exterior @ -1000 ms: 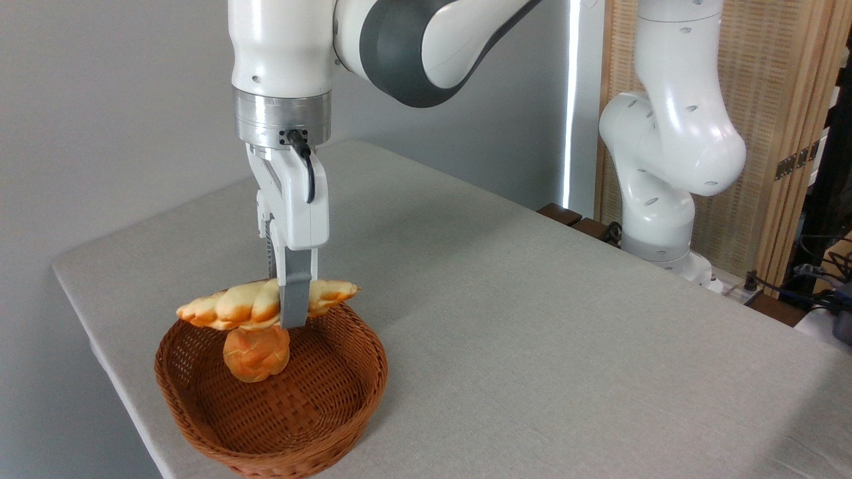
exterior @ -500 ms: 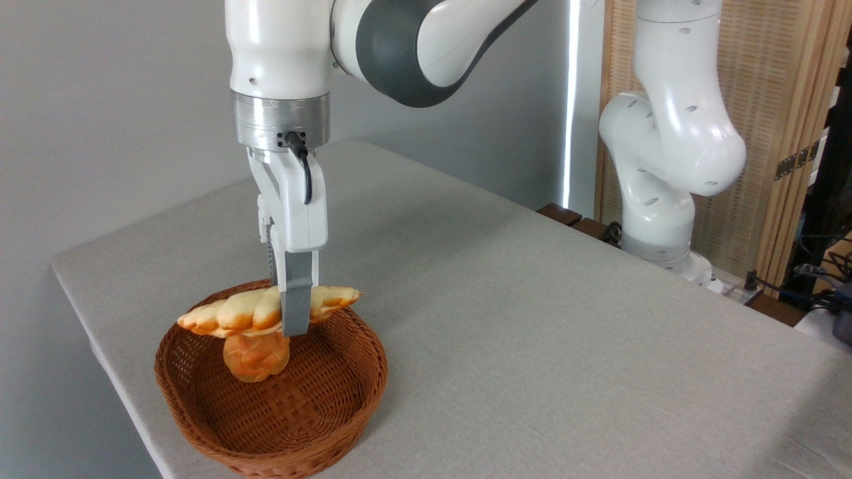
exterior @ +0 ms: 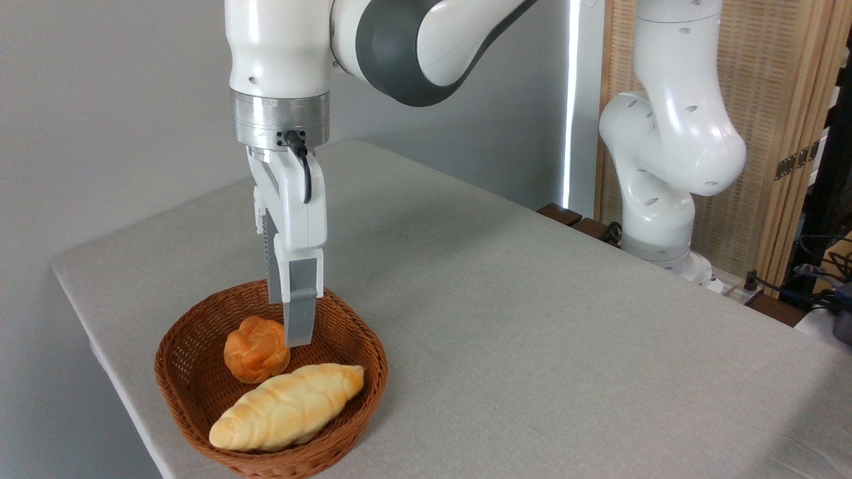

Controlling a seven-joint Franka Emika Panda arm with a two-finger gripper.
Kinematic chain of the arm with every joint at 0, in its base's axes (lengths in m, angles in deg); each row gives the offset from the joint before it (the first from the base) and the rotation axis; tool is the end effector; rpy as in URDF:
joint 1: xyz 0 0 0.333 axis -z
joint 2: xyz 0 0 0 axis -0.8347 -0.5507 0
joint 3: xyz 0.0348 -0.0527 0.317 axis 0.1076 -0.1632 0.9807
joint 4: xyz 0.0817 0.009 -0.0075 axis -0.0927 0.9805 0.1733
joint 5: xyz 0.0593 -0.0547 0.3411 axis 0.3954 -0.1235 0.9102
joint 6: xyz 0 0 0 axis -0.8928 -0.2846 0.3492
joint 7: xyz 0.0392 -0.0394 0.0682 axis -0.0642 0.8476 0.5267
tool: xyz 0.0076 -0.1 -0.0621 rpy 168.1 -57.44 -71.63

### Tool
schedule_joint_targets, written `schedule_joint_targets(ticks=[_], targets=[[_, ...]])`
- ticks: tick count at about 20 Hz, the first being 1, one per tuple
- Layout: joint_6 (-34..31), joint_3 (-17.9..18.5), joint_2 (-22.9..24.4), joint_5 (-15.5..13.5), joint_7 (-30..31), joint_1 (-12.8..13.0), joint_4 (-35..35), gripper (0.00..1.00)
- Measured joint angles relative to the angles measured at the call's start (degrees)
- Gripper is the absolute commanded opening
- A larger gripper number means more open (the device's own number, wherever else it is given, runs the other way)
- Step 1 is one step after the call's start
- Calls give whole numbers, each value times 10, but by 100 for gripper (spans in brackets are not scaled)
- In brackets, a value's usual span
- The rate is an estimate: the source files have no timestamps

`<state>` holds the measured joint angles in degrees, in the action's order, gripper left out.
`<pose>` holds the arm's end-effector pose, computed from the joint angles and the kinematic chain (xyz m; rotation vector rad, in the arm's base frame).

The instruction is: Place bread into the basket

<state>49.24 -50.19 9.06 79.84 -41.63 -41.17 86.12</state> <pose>0.5567 -0.0352 0.5470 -2.6251 1.5375 -0.3362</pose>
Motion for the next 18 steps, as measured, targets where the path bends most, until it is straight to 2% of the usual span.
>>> schedule_joint_targets(ticks=[4,8,11,15,18], targets=[[0,0,1,-1,20,0,-6,100],[-10,-4,18,-1,123,2,-13,100],[-64,-16,38,-1,195,3,-13,100],[-161,-17,62,-1,225,1,-23,100],[-194,-21,66,-1,261,1,-27,100]])
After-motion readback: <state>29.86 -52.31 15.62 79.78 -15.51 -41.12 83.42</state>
